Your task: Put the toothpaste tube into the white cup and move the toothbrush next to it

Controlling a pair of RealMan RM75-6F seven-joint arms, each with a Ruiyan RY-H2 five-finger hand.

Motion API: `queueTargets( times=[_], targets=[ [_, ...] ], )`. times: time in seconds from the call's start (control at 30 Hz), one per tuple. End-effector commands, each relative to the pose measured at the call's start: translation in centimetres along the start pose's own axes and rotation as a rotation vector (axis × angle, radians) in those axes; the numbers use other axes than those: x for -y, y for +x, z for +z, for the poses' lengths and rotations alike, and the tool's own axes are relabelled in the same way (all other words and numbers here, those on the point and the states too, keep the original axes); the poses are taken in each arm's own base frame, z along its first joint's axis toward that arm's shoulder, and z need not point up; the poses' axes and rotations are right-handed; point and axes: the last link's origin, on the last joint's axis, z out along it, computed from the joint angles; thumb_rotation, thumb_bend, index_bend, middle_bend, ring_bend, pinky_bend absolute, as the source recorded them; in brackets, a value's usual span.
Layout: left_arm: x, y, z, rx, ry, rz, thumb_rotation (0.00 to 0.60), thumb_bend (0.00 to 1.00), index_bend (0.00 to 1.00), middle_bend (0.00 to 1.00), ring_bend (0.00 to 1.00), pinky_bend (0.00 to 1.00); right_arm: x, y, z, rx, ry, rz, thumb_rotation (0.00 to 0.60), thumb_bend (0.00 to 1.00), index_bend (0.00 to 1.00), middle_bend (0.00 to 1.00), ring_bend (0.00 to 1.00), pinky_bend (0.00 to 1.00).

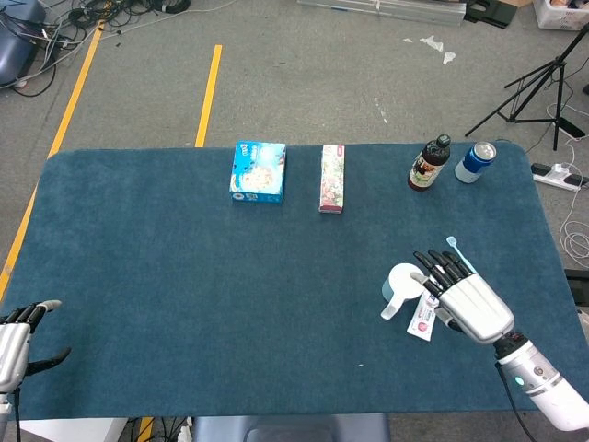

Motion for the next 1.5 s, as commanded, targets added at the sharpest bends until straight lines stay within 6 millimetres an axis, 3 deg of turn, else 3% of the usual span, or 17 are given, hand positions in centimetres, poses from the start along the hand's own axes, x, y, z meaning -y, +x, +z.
queueTargets(
  times=[0.03,0.1,0.13,0.2,0.6,0.87,1.5],
  targets=[
    [0.0,0.0,0.0,0.000,0.000,0.000,0.600,0.10,0.28,0.34,0.35,0.45,-0.7,1.1,-0.8,-0.034,-0.071,-0.027,0.600,0.25,0.23,0.21,0.22,0.48],
    [0.0,0.0,0.0,-0.001,-0.001,0.000,0.600,0.10,0.28,0.34,0.35,0.45,-1.2,1.6,-1.2,-0.026,-0.120,-0.043,0.600,0.30,0.23,0.33,0.38,0.58],
    [-0.1,0.0,0.0,-0.001,-0.001,-0.001,0.600,0.10,0.28,0.34,0.35,0.45,-1.4,1.7,-1.3,-0.017,-0.139,-0.049,0.600,0.38,0.23,0.40,0.47,0.63],
    [-0.1,0.0,-0.1,-0.001,-0.002,-0.001,0.600,0.10,0.28,0.34,0.35,0.45,-2.0,1.9,-1.6,0.002,-0.178,-0.047,0.600,0.50,0.23,0.47,0.55,0.69],
    [-0.1,-0.1,0.0,0.006,-0.002,0.001,0.600,0.10,0.28,0.34,0.35,0.45,-6.2,-0.1,-0.8,0.154,-0.348,-0.002,0.600,0.99,0.23,0.80,0.90,0.98],
    [-0.1,-0.1,0.0,0.006,-0.001,-0.002,0.600,0.10,0.28,0.34,0.35,0.45,-6.8,-2.7,0.8,0.271,-0.365,0.017,0.600,1.00,0.23,0.90,0.99,1.00],
    [-0.1,-0.1,0.0,0.006,-0.002,-0.002,0.600,0.10,0.28,0.34,0.35,0.45,-5.5,-7.0,3.6,0.442,-0.288,0.029,0.600,1.00,0.23,0.92,1.00,1.00]
  ],
)
